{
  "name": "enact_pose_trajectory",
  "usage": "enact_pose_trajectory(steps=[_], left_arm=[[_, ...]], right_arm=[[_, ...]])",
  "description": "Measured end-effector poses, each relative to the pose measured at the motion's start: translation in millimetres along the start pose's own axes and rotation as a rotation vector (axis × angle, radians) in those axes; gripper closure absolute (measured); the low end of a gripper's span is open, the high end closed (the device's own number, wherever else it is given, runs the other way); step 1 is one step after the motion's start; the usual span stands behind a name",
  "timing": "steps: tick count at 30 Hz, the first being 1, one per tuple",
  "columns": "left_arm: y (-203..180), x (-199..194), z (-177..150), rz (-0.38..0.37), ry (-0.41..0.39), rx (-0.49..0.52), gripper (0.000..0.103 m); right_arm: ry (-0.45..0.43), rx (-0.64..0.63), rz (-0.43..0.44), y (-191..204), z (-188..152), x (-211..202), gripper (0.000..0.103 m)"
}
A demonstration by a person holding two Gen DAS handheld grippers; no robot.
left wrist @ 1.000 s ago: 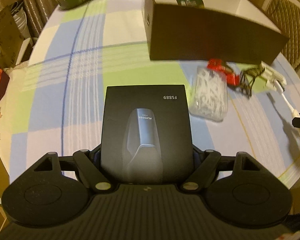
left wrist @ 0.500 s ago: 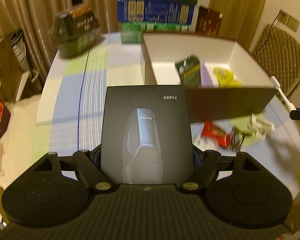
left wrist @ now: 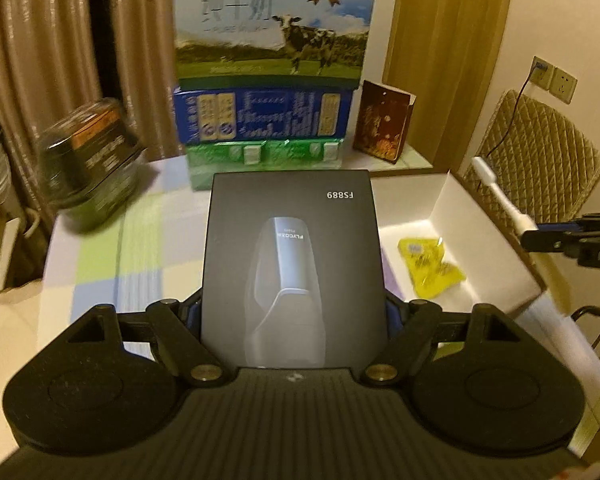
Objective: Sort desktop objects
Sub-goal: 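Carry the black box and toothbrush with both tools over the brown box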
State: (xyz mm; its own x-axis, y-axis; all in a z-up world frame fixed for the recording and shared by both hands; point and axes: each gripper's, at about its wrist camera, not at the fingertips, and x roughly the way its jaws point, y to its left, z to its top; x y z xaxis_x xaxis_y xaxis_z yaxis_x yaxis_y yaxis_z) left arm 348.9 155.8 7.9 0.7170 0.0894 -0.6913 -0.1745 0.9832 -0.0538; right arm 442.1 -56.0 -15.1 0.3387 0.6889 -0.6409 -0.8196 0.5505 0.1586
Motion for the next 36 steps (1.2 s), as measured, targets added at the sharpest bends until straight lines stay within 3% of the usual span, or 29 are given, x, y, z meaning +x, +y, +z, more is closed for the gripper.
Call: enact_pose_trajectory(steps=[7,14,26,36], left_arm=[[-12,53,34,-0.031,0.04,0.0,0.027],[-20,105,32,-0.053,0.137,0.002,0.027],[-20,175,25,0.013,0.257,0.031,0.027],[-25,193,28,0.053,0.263,0.079,0.026]], right_arm=[[0.058,-0.007,-0.038,-11,14,44,0.086],[0.132,0.017,-0.082,-29,8,80,0.086],[0.204,0.017,-0.119,-44,3,116,0.086],[0.235,0.017,-0.129,-50,5,130,0.086]])
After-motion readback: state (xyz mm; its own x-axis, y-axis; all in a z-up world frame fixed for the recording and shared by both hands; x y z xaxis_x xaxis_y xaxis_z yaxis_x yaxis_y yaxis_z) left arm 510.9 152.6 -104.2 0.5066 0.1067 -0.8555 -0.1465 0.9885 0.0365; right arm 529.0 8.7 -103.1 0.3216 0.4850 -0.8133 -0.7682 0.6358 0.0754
